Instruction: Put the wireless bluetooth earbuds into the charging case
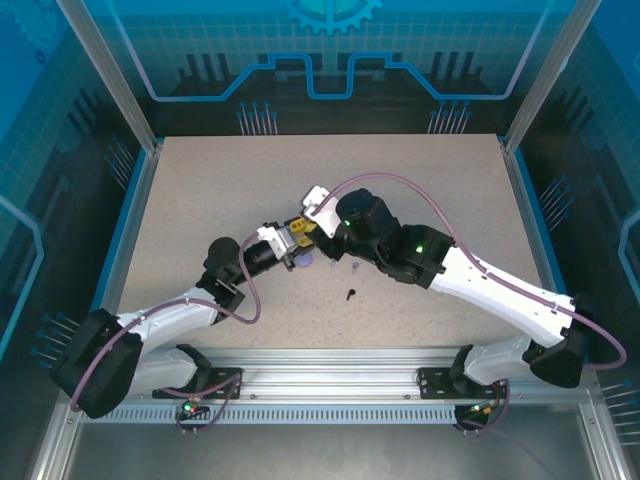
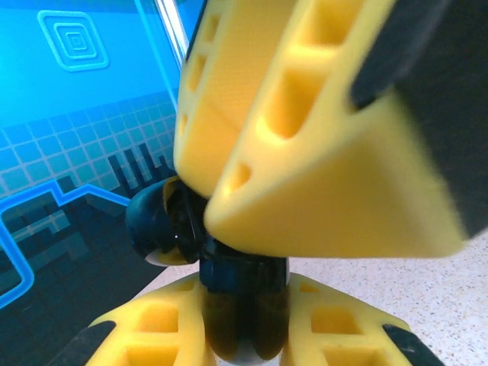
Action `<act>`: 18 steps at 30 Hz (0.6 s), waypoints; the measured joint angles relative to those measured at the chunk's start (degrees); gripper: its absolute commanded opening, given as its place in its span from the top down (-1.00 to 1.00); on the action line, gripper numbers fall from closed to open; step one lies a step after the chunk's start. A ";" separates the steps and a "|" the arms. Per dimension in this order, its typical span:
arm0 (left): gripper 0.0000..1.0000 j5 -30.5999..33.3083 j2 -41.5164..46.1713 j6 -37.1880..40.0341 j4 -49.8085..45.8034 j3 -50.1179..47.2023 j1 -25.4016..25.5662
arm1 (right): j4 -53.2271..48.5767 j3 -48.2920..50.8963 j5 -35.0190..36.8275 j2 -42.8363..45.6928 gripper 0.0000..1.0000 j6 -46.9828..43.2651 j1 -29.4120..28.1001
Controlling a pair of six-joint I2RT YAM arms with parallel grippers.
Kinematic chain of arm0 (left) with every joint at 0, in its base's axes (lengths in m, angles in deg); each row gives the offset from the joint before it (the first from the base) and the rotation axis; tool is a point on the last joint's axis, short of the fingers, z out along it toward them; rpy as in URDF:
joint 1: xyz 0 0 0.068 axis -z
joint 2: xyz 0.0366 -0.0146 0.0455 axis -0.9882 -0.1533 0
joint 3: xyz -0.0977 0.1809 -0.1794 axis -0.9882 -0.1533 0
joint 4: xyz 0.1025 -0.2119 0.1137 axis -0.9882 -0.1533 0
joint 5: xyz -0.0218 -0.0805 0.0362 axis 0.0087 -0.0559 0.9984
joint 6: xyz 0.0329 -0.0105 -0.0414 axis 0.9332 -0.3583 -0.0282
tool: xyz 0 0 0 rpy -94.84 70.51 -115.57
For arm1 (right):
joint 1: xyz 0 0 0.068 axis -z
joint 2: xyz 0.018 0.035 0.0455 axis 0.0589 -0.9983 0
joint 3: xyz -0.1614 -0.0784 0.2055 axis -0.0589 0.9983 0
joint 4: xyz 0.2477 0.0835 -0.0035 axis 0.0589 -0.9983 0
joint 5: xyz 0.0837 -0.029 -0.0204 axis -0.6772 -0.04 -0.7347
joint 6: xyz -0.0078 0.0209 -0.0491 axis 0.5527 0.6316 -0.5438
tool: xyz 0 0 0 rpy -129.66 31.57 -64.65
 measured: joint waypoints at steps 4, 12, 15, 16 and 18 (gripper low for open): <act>1.00 0.02 0.04 -0.02 1.49 0.00 0.02 | -1.01 -2.25 -1.81 0.13 -0.14 3.23 0.26; 1.00 0.61 0.00 -0.22 3.93 0.00 0.02 | -1.49 -2.97 -2.56 7.76 -0.43 13.35 4.20; 1.00 1.14 0.00 -0.39 4.94 -0.09 0.02 | -2.40 -2.95 -0.76 11.37 -0.53 18.16 5.01; 1.00 1.31 0.00 -0.46 5.46 -0.22 0.02 | -2.82 -2.86 0.26 12.41 -0.53 19.89 5.22; 1.00 1.68 -0.07 -0.90 6.51 -0.61 0.02 | -3.63 -2.08 2.25 14.16 -0.54 23.30 5.64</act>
